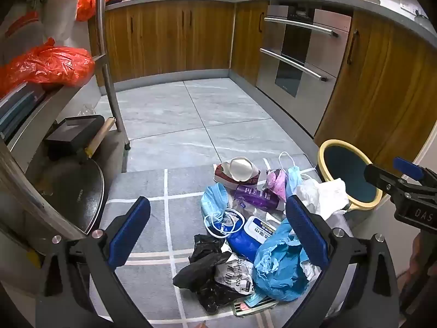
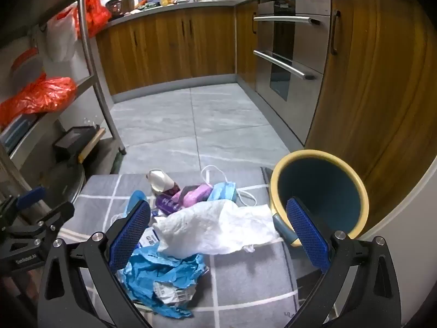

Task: Collect trash

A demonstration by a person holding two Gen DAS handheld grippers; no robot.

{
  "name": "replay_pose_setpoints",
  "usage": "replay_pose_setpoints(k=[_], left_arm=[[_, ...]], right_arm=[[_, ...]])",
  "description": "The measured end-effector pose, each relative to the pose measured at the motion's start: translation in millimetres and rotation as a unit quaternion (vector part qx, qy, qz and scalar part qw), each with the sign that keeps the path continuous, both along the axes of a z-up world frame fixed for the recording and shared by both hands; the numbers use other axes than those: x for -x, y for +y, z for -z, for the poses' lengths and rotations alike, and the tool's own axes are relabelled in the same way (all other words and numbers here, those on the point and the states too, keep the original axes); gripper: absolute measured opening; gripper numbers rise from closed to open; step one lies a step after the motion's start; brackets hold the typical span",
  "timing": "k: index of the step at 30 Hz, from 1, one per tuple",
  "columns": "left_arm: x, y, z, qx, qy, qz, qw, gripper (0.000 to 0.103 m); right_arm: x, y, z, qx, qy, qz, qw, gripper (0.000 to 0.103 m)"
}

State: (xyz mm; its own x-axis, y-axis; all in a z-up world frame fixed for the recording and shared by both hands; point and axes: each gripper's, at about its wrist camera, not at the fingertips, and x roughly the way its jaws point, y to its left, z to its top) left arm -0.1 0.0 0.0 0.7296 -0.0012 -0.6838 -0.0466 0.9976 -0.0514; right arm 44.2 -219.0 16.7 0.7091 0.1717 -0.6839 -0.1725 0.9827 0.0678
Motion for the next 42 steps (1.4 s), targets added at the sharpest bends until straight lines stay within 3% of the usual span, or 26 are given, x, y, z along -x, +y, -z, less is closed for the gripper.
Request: replay_pose_setpoints(k=[42], left_arm=[[0.5,-1.1,5.3,0.001,0.010,-0.001,1.0000,0.098]], right_arm=[[-1.5,1.3,2.7,0.002,0.008,-0.003,1.000,0.099]])
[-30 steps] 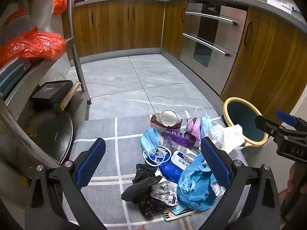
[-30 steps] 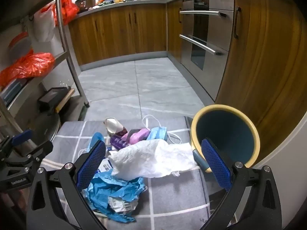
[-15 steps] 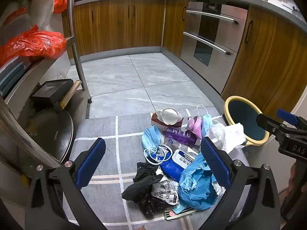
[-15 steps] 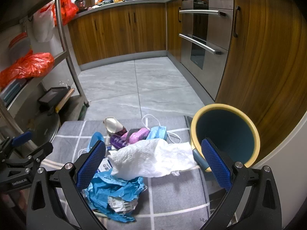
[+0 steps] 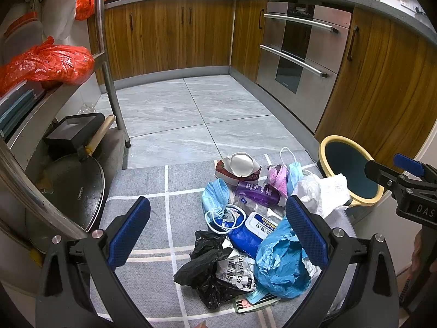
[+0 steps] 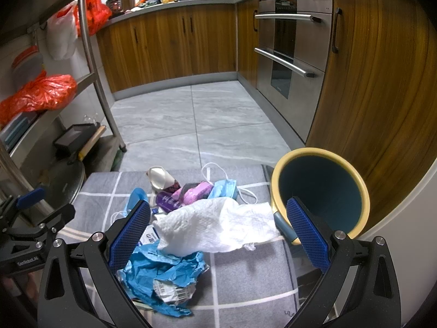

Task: Collect trash

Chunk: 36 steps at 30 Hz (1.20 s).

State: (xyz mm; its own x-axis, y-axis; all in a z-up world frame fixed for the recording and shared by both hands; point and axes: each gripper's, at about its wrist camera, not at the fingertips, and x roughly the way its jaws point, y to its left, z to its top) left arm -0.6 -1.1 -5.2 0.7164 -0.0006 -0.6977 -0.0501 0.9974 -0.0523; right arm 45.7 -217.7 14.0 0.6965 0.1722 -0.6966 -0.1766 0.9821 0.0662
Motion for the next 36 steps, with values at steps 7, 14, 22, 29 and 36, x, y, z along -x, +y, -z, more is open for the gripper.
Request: replay_pose_setpoints(k=[7,14,22,29,36], left_arm=[[0.0,-0.3,0.1,0.000,0.000,0.000,1.0000,0.098],[0.5,-0.9,0.5,-0.001,0.000,0.000,1.0000,0.098],[0.6,-0.8,0.6,-0.002,0.000,0.000,1.0000,0.098],[0.4,-1.0,0.5,-0.003,0.000,0.000,1.0000,0.098],[1.3,-0.4,0.9,-0.003,0.000,0.001,1.0000,0.098]], right_arm=[[0.0,0.6,0.2,0.000,0.002,0.000,1.000,0.099],[0.4,-0.1,2.4,0.001,0.002,0.000,1.000,0.099],[0.4,-0.8,2.8,0.000,0.003,0.003,1.000,0.099],[0.2,-0.8,3.3,0.000,0.004,0.002,1.000,0.099],[-0.6,-1.6,4.5,0.000,0.011,0.003,1.000,0.099]])
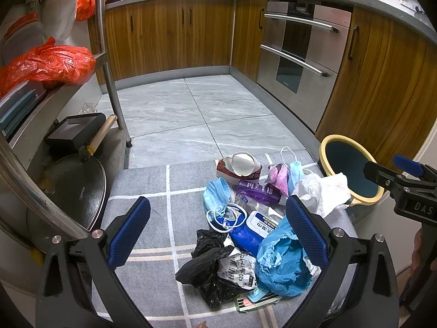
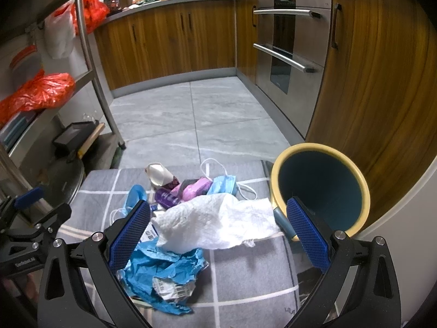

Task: Collect trash

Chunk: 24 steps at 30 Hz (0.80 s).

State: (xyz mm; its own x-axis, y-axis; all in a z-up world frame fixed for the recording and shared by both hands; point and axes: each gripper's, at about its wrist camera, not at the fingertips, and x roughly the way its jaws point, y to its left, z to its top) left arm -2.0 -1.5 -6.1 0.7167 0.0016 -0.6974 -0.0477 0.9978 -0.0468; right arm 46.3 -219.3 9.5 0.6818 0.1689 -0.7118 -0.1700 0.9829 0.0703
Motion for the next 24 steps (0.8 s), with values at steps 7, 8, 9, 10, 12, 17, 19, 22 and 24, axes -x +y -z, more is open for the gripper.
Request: replay_pose_setpoints(k=[7,8,9,10,12,17,19,22,24], left_arm=[[0.5,0.6,-0.4,0.000,0.001,-0.001,1.0000,0.098],[1.2,1.2,-0.8,0.002,0.001,0.000,1.0000,0.098],[1.6,1.6,-0.8,0.003,0.000,0.001,1.0000,0.098],[2.5,2.3,-1.2,0.005,-0.001,0.001,1.0000,0.098],[4.1,2.8,-2.7,0.006,-0.005,0.000,1.0000,0.098],[3.2,-1.0,-2.4,-0.004,-0.007,0.006,0.9999,0.098],[0.7,-2.5,-0.2,-0.006,0.002,0.014,0.9999,0.098],[-7.1,-0.6,1.9,0.021,0.018,0.025,0.9993,0.098],[-11.9,0.3,1.4,0.022,0.022,0.025,0.9992,0.098]], right_arm=[[-0.9,-1.1,0.5,-0.003,0.005,0.001,1.000,0.099],[-1.2,-1.9,0.7,-0.005,0.007,0.002,1.000,0.099],[-1.4,-2.5,1.2,-0.007,0.009,0.003,1.000,0.099],[-2.3,-2.8,1.3,-0.008,0.011,0.004,1.000,0.099],[-3.4,-3.2,2.9,-0.013,0.018,0.005,1.000,0.099],[-5.1,-0.7,5.1,-0.015,0.025,-0.001,1.000,0.099],[-7.2,-1.9,5.7,-0.017,0.029,0.000,0.999,0.099],[-12.8,-7.2,8.1,-0.030,0.041,0.004,0.999,0.099],[-19.5,-13.5,9.7,-0.041,0.051,0.004,0.998,0.099]])
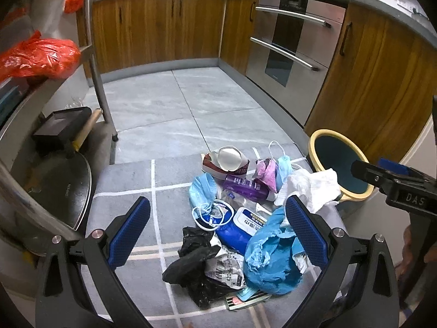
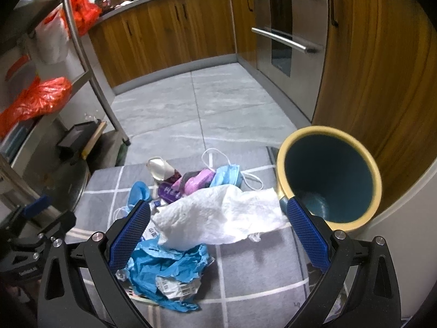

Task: Collect trash
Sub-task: 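Grasp the white tissue with the right tool while the left tool grasps the white mask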

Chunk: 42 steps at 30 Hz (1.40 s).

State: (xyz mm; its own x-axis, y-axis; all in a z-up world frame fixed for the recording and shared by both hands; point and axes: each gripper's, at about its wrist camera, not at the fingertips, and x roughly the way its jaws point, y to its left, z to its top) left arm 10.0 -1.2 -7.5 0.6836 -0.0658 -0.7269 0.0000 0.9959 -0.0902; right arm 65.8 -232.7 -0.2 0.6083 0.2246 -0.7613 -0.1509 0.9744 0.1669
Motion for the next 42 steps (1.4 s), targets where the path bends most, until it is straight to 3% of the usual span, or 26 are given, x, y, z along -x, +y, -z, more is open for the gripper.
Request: replay_pose_setpoints(k=[4,11,14,18,21,23,25,28,35,42], left_arm=[[-15.4,-1.0,-8.3,-0.014,-0.021,0.020,0.9995,0.098],[-63.1,-7.0,-9.1,-0.037,-0.023,0.040,0.9982,0.098],[-75.3,-5.7,-8.2,-0.026,-0.039,0.052,0.9976,0.098],[-92.5,-5.6,2.5,-0.039,-0.025,0.057,0.9973,0.097],[-97.7,-5.2,12.3,-0.045,-0.018,0.063,0.9969,0.097],[-100.9,-4.7,19.6,-0.048,-0.009,0.063,0.9968,0.097],[-102.7,-3.5,24.7,-0.044,-0.002,0.063,0.9970,0.097],[-103.6,1.5,31.3,-0.035,0.005,0.059,0.9976,0.097],[-110.2,9.5,45.8,-0.007,0.027,0.058,0.9979,0.096],[-129.8,-1.4,57.5,-0.001,0.050,0.079,0.9956,0.091]], right_arm=[[-20.2,-17.5,3.3,-0.017,0.011,0.016,1.000,0.099],[-46.8,-49.1,8.7,-0.049,0.031,0.063,0.996,0.099],[-50.1,-51.1,11.8,-0.050,0.037,0.059,0.996,0.099],[-57.2,-47.1,31.7,-0.024,0.079,0.051,0.995,0.096],[-61.8,-43.1,45.6,-0.035,0.108,0.033,0.993,0.093],[-63.6,-35.1,53.2,-0.028,0.121,0.020,0.992,0.086],[-66.2,-26.3,59.5,-0.014,0.130,0.010,0.991,0.073],[-74.1,-18.7,71.4,-0.020,0.152,-0.005,0.988,0.064],[-96.1,-10.0,99.7,-0.010,0.191,-0.018,0.981,0.051],[-102.1,-8.6,117.9,-0.066,0.239,-0.029,0.968,0.005]])
